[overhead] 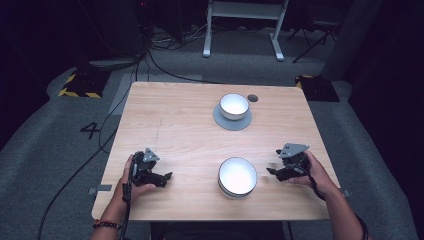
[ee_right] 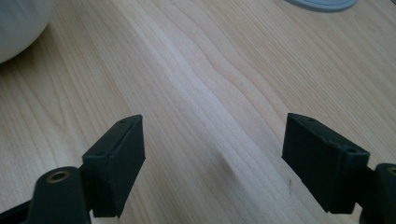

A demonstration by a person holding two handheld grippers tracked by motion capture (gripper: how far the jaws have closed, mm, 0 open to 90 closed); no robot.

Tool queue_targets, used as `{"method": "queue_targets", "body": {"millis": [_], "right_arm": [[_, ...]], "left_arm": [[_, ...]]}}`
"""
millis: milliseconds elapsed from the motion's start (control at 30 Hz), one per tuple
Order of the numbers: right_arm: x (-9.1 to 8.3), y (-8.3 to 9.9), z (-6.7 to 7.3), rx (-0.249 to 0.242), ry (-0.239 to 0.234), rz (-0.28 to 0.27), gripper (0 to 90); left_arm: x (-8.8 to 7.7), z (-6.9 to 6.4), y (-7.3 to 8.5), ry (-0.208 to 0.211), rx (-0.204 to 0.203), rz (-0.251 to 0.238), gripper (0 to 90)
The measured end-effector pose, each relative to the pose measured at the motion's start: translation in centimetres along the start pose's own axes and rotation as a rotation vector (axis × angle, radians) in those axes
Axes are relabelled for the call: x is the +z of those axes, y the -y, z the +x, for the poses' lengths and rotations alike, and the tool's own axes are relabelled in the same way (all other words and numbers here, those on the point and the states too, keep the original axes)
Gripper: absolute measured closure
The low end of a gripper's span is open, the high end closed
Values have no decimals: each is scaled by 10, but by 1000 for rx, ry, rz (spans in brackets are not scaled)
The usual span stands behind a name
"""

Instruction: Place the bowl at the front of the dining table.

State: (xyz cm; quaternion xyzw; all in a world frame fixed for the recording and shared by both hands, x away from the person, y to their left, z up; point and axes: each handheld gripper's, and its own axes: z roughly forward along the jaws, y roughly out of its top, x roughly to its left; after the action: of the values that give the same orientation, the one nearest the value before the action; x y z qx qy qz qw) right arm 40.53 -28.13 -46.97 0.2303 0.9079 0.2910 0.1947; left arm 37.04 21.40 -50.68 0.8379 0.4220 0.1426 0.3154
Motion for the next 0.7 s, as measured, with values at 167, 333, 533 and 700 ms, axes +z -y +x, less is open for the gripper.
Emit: {"method": "queue_targets", "body": {"millis": [167,333,533,700], "right_arm": [[-3,8,3,37,-4,1,211],[-6,15,4,40,3,3,208],[-8,22,4,50,2,-2,202],[-9,29,6,62,9,-3,201]], "left_arm": [[0,0,0,0,0,0,5],[0,0,0,0,0,0,5],[0,0,0,0,0,0,5],[0,0,0,-1,-3,-2,4]]}}
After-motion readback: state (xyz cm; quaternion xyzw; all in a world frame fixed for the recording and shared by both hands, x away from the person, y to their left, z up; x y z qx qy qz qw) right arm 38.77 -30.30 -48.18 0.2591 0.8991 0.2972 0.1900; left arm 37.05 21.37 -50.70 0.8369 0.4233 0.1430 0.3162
